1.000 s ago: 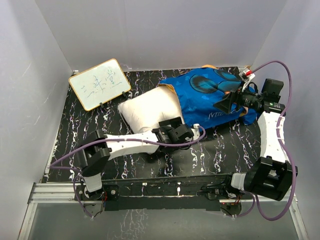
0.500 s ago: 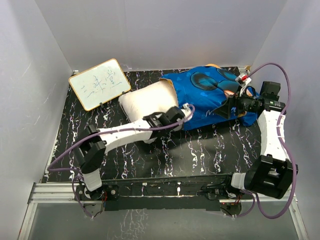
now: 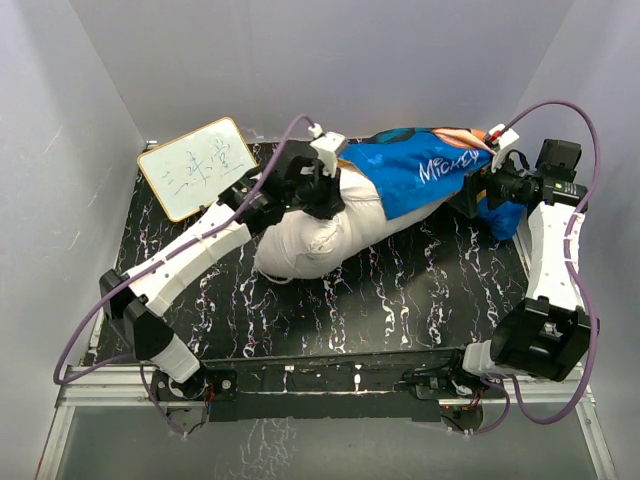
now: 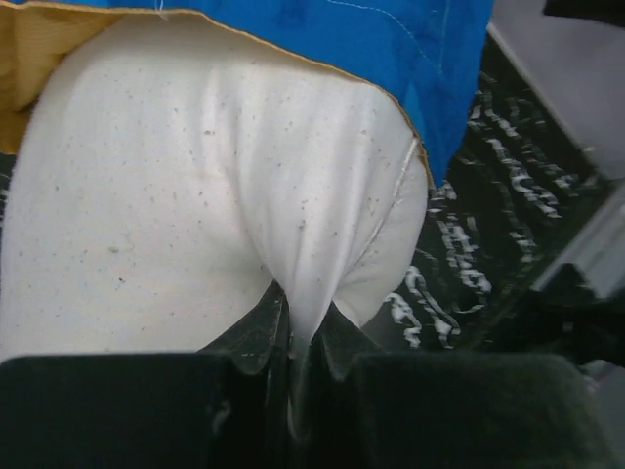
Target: Put the pillow into the pillowcase
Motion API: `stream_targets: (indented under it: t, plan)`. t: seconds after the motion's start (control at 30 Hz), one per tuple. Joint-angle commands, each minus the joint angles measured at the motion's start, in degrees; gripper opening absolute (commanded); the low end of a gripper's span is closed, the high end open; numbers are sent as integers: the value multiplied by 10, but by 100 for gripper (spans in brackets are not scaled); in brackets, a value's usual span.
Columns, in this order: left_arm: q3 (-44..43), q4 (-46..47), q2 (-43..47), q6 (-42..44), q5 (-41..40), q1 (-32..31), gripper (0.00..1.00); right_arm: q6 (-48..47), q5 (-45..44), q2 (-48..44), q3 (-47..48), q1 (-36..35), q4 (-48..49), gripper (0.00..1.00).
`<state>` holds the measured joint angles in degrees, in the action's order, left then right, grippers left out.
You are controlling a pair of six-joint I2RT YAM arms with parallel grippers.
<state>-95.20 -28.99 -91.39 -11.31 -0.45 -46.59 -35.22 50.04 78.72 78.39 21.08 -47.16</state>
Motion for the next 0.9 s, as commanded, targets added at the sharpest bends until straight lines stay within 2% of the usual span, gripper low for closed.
stream_targets:
  t: [0.0,0.1,0.17,0.23,0.33,0.37,0.57,0.7,0.83,0.87]
  plan:
    - [40,160,87,-206,196,65,0,-9,-32,-12,35,4,22,92]
    - [149,350,136,-379,271,121,0,90,-88,-8,9,9,101,92]
    - [225,462,159,-496,301,155,0,149,-117,-1,-20,12,166,87]
    - [272,526,170,-579,312,178,0,199,-121,14,-49,11,229,80]
    - [299,516,183,-585,310,194,0,271,-82,53,-67,7,307,69]
    - [305,509,186,-583,309,197,0,290,-75,66,-70,-2,344,67]
    - [327,504,189,-590,318,219,0,344,-139,128,-76,-93,498,70]
    - [338,501,195,-590,321,230,0,357,-222,193,-32,-119,526,70]
    - [346,496,201,-587,318,236,0,358,-246,243,7,-126,534,69]
    - [347,495,201,-589,317,236,0,358,-248,251,10,-129,545,66]
